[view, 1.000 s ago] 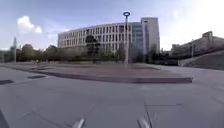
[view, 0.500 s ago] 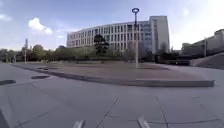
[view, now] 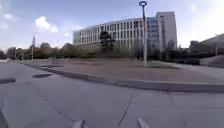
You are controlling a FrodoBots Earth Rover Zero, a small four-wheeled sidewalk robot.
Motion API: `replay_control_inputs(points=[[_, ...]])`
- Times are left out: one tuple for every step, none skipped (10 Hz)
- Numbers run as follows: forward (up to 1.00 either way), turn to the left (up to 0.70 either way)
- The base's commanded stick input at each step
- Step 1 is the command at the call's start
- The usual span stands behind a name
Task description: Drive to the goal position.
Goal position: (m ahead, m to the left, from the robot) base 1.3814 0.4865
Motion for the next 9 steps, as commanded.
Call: replay_control_inputs(points=[[1.0,0.27],[1.0,0.27],[1.0,0.27],[1.0,0.27],[1.0,0.27],[1.0,0.27],[1.0,0.27],[1.0,0.27],[1.0,0.27]])
